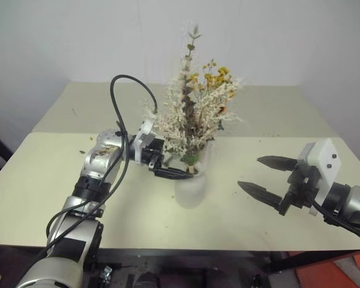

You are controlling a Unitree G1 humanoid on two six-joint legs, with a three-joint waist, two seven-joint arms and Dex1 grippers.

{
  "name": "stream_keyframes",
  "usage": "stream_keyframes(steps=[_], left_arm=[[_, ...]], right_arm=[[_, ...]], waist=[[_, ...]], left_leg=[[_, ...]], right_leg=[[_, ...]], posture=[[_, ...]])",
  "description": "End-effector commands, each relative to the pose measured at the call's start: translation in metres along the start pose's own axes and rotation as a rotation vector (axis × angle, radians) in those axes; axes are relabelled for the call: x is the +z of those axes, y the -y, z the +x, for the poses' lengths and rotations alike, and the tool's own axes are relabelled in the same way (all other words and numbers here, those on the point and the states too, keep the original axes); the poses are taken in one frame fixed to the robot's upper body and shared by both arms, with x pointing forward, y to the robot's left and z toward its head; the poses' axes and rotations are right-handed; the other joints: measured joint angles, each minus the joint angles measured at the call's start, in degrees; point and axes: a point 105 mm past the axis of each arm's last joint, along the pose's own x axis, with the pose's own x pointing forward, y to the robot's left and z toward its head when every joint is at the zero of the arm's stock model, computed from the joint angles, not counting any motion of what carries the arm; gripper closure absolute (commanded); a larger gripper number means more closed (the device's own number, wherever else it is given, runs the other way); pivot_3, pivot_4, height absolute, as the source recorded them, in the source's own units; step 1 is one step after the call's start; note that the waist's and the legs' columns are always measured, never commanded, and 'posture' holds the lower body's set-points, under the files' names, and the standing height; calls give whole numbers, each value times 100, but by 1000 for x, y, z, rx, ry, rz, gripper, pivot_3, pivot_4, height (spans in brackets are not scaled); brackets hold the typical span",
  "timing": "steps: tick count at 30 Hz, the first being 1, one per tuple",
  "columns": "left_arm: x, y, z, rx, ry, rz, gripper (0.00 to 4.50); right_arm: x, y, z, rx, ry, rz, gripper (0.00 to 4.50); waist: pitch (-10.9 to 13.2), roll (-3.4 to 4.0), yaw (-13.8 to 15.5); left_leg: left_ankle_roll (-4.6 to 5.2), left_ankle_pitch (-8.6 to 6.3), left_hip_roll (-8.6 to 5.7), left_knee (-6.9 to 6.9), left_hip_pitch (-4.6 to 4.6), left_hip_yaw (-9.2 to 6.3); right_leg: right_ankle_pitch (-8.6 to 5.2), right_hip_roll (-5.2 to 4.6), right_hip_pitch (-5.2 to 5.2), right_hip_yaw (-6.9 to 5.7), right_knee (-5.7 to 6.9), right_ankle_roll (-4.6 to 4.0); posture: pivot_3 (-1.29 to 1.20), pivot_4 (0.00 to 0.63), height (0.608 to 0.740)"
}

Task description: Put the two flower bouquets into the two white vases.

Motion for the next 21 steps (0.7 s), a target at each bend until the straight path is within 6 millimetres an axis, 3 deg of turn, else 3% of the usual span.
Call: stream_keyframes(steps=[1, 5, 11, 18, 21], left_arm=[[19, -1, -10, 10, -19, 80, 22], [21, 8, -24, 7, -90, 80, 22], [3, 14, -55, 108, -310, 64, 22], [19, 11, -87, 309, -349, 96, 22], [32, 19, -102, 371, -349, 117, 22]], right_arm=[[9, 1, -2, -20, 39, -43, 0], [8, 1, -3, -24, 35, -43, 0], [8, 3, -3, -23, 36, -42, 0], [8, 6, -3, -17, 38, -38, 0], [9, 12, -13, -23, 36, -33, 0]], waist=[[0, 0, -11], [0, 0, -39], [0, 1, -62], [0, 1, -58], [0, 2, -80]], left_leg=[[0, 0, 0, 0, 0, 0], [0, 0, 2, -1, -1, 0], [0, 0, 3, -2, 5, 1], [1, 0, 4, -2, -7, 0], [2, -1, 5, -3, -7, 1]], right_leg=[[0, 0, 0, 0, 0, 0], [0, 1, -3, 1, 1, 0], [-1, 1, 0, 1, 2, -1], [-1, 1, -8, -1, 0, 0], [-1, 1, -11, 0, 1, 0]], posture=[[0, 150, 740], [0, 150, 740], [0, 150, 740], [0, 150, 740], [0, 150, 740]])
